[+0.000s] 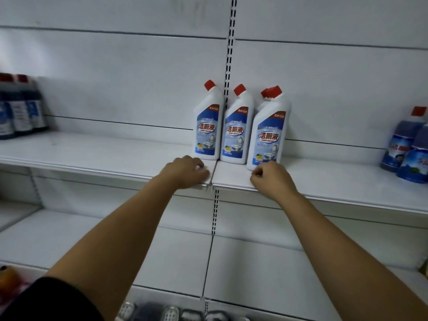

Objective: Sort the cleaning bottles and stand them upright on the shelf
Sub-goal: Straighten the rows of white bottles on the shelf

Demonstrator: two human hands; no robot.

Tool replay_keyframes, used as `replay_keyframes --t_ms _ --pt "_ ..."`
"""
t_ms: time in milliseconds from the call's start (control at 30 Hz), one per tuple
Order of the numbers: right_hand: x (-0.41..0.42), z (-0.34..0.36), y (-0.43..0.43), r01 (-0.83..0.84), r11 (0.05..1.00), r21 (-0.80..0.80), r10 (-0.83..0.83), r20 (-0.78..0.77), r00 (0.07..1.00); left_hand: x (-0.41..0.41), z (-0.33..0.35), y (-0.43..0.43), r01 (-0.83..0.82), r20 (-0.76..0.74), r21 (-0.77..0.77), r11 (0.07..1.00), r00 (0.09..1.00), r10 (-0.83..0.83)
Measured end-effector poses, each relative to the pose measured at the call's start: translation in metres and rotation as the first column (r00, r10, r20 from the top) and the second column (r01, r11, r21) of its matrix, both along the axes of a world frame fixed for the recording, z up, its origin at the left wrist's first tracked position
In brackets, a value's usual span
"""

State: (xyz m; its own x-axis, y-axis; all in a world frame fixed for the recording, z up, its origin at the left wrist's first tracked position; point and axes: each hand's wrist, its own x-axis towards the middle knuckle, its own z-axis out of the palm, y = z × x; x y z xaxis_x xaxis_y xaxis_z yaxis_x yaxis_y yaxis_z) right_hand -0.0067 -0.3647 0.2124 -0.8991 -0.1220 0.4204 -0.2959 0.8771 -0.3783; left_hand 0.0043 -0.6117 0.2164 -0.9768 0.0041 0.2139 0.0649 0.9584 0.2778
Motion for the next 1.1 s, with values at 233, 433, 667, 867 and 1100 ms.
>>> replay_keyframes --t_ms 233,433,667,867,1100 --pt "0.017 0.011 -0.117 -0.216 0.973 -0.078 0.224 0.115 0.968 0.024 -0.004 -0.101 -0.074 -0.084 0.039 0.997 0.994 0.077" --pt "0.011 0.011 -0.225 -0.196 0.978 0.076 0.183 0.152 0.971 0.038 -0.001 -0.218 -0.15 -0.065 0.018 0.989 0.986 0.151" --pt "0.011 0.013 -0.362 -0.269 0.956 0.122 0.237 0.223 0.946 0.06 -0.006 -0.34 -0.221 -0.112 0.039 0.974 0.968 0.224" --pt "0.01 0.015 -0.478 -0.374 0.919 0.122 0.339 0.234 0.911 0.064 -0.009 -0.429 -0.291 -0.127 0.043 0.956 0.947 0.294" --pt "-0.01 0.026 -0.595 -0.471 0.851 0.232 0.388 0.325 0.862 0.051 -0.002 -0.516 -0.278 -0.076 0.018 0.961 0.958 0.278"
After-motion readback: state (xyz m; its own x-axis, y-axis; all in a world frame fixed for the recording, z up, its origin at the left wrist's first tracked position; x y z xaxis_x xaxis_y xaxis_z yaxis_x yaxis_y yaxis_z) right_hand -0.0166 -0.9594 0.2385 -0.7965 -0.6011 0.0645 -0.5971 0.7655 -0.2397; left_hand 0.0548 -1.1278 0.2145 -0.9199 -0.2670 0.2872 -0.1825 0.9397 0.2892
